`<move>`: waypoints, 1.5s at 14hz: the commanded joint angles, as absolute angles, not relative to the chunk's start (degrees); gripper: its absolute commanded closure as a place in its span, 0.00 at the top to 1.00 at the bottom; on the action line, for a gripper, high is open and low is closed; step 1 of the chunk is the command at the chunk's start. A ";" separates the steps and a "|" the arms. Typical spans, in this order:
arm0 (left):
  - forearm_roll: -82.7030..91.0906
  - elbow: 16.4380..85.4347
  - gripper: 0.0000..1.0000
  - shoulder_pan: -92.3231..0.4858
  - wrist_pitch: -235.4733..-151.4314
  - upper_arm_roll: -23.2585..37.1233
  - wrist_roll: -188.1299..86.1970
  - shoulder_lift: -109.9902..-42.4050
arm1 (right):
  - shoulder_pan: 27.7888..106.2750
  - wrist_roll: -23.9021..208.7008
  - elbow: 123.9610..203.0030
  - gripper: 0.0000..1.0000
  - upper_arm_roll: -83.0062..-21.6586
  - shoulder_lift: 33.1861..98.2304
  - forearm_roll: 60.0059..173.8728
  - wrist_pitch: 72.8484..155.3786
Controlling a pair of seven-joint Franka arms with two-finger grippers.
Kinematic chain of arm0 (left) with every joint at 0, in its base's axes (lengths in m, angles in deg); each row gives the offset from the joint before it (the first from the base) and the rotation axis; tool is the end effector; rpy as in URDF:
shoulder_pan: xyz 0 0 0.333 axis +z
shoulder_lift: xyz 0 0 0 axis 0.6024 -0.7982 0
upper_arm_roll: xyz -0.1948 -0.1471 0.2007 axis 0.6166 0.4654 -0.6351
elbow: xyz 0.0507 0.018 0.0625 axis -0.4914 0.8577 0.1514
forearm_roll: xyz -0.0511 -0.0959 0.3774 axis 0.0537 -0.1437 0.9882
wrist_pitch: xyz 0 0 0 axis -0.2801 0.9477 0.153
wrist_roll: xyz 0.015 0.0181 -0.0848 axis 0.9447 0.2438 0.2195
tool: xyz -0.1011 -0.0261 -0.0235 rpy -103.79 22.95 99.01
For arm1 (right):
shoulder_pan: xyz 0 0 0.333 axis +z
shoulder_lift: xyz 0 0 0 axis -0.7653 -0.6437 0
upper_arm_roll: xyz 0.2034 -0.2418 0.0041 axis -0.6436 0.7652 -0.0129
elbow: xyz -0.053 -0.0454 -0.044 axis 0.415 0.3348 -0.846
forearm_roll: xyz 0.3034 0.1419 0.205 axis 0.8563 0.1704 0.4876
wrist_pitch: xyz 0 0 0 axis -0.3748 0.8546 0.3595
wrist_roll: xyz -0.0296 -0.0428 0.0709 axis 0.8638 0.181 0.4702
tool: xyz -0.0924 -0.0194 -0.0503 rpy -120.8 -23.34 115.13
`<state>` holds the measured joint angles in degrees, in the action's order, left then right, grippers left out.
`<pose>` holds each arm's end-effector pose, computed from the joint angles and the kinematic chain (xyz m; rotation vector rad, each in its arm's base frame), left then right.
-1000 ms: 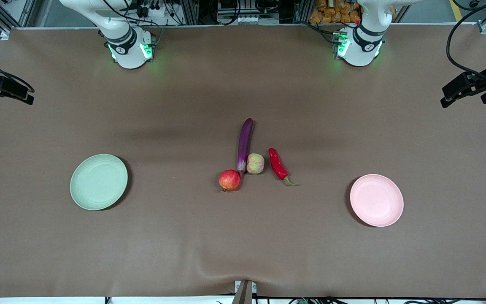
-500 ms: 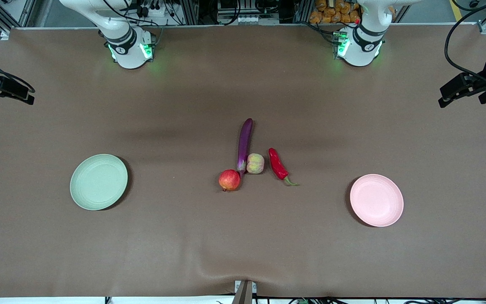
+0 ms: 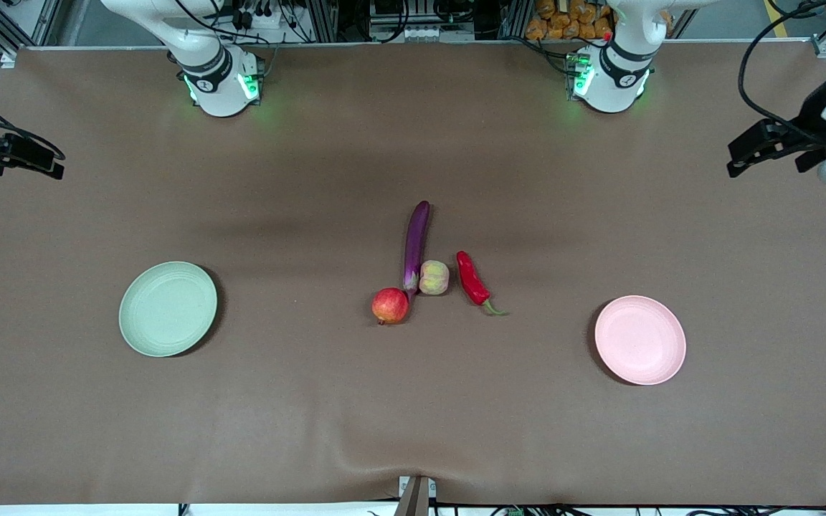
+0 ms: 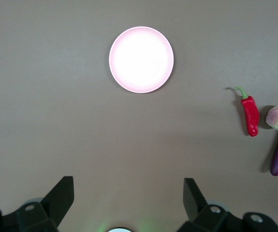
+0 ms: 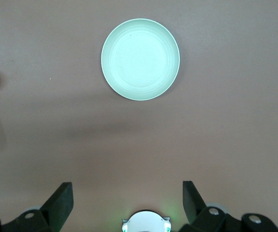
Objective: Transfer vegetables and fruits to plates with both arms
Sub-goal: 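Reach the chili with the left gripper while the right gripper nears the peach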
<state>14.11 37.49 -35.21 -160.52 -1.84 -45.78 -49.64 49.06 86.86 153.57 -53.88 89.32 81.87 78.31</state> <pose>0.5341 -0.0707 0.6561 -3.1176 -0.1116 0.0274 0.5323 -0.0405 0.6201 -3.0901 0.1375 0.2479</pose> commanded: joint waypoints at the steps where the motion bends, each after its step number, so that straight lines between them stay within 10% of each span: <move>1: 13.98 35.95 1.00 -35.46 -159.26 0.46 -42.57 -52.23 | 48.70 86.23 155.95 1.00 -54.35 89.96 82.90 78.30; 21: 24.08 42.71 1.00 -58.49 -204.16 4.08 21.94 -86.87 | 56.43 45.91 156.05 1.00 -54.35 63.08 112.24 89.99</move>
